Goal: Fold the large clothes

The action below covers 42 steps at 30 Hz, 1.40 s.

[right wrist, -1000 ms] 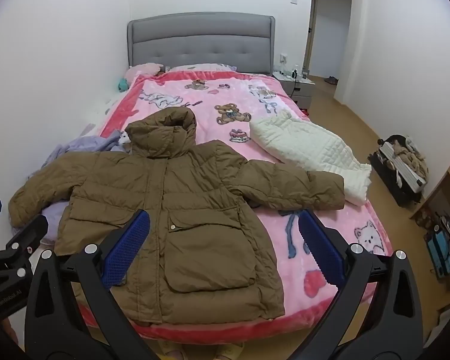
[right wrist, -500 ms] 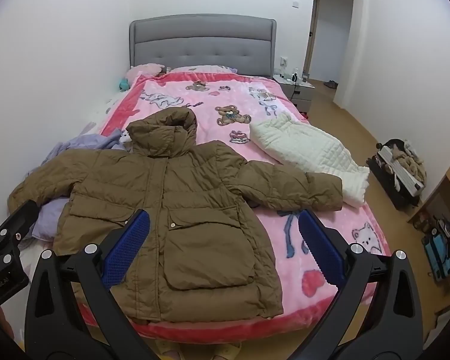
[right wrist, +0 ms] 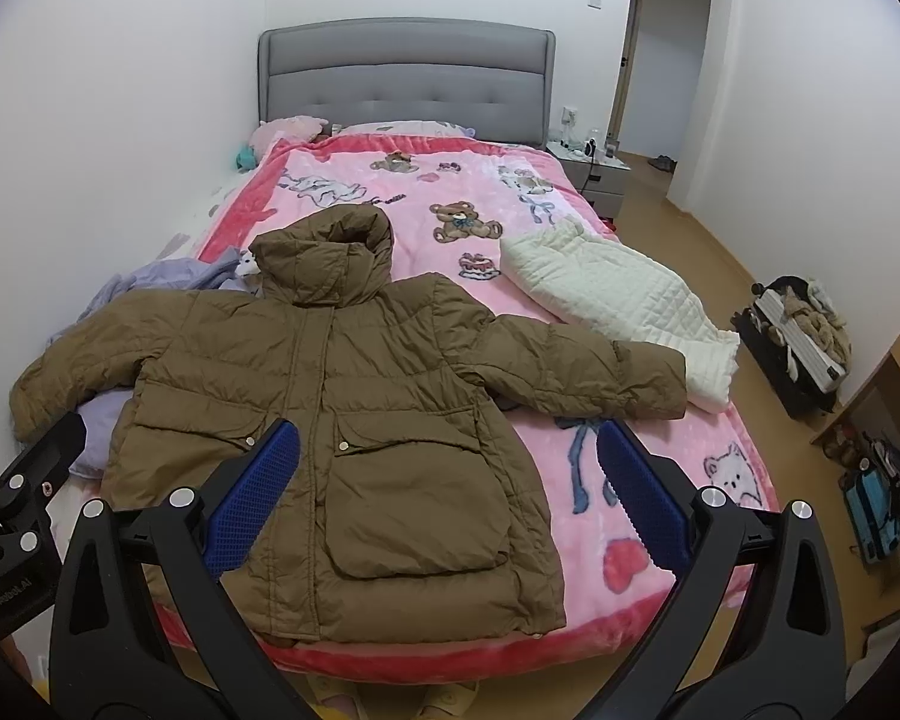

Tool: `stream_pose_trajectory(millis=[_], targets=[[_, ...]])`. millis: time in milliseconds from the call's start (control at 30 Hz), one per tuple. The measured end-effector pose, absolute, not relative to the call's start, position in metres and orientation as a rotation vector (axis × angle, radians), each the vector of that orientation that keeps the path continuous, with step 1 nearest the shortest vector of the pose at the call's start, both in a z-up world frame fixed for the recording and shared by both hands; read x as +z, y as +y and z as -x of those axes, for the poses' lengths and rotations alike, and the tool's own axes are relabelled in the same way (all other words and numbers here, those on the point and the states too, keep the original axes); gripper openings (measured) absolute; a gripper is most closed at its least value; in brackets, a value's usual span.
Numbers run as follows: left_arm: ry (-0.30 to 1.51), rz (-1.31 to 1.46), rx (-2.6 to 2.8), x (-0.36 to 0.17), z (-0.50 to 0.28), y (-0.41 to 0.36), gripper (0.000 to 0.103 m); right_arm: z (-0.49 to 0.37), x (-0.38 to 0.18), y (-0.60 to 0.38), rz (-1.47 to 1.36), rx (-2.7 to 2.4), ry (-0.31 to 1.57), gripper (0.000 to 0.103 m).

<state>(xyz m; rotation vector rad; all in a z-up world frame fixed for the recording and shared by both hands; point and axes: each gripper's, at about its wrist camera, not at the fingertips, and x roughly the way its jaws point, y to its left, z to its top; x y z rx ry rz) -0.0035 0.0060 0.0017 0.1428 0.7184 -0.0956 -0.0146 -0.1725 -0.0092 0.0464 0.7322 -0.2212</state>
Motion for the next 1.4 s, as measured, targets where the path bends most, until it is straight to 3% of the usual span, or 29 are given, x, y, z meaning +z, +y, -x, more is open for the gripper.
stream_pose_trajectory(millis=[1400], targets=[[0.731, -0.136, -0.073, 0.001, -0.003, 0.011, 0.099, 0.006, -0.007, -0.161, -0.039, -0.21, 0.738, 0.095]])
